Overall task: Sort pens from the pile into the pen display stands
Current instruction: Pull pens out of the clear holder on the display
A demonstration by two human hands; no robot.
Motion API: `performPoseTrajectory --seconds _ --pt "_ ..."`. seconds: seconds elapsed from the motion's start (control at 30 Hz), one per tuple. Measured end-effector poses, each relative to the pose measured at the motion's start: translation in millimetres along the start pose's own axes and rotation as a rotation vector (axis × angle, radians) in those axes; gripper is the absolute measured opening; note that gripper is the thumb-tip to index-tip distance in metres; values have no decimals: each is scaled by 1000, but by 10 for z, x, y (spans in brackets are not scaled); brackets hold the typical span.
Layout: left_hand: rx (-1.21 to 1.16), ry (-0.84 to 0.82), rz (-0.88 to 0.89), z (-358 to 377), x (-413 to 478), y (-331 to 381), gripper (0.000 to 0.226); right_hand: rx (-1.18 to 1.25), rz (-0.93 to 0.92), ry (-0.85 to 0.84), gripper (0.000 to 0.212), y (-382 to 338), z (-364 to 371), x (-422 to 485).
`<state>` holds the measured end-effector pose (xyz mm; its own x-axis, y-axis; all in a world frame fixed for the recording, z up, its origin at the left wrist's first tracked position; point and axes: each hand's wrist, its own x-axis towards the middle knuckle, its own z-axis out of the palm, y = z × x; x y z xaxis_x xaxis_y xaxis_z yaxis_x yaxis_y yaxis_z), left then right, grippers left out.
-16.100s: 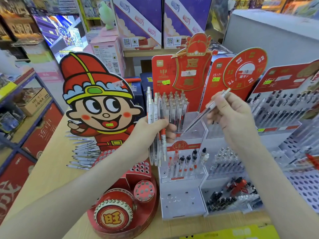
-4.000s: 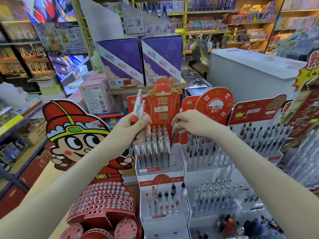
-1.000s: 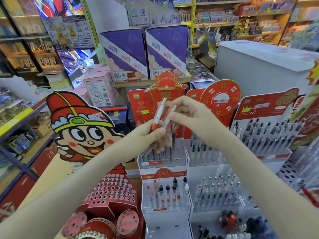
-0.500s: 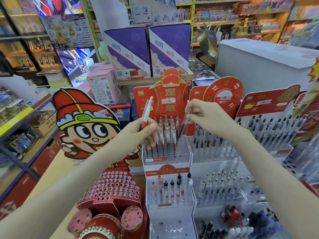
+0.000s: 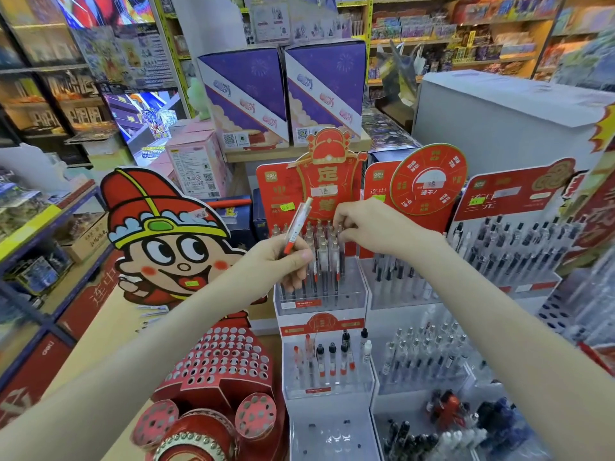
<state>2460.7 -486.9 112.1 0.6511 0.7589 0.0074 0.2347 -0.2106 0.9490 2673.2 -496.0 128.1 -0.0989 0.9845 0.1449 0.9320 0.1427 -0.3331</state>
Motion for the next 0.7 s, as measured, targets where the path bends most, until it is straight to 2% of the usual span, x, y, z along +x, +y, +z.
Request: performPoseTrajectory --seconds 0.17,0.23,0.27,0.33,0.37,0.5,0.57,0.63,0.7 --pt "41 -23 -16 41 4 30 15 -80 43 -75 11 33 3 -4" --pt "69 -23 -22 46 5 35 14 -104 53 -20 13 19 -9 -64" --pt "83 -20 -22 49 8 37 14 -78 32 64 17 -13 -22 -115" --pt "101 -12 -12 67 26 36 15 136 -41 231 25 -152 -63 -253" --pt "124 -7 -1 83 39 40 16 280 -71 260 25 -252 -85 -327" --pt "271 -8 64 200 108 91 16 608 -134 211 4 -514 -70 -481" --pt "383 37 156 228 122 103 5 709 -110 232 6 -506 -103 -510" --pt "537 178 338 189 105 59 18 810 -54 265 7 -417 -193 -564" --pt "733 307 582 103 105 -57 32 808 23 356 7 -284 -282 -630"
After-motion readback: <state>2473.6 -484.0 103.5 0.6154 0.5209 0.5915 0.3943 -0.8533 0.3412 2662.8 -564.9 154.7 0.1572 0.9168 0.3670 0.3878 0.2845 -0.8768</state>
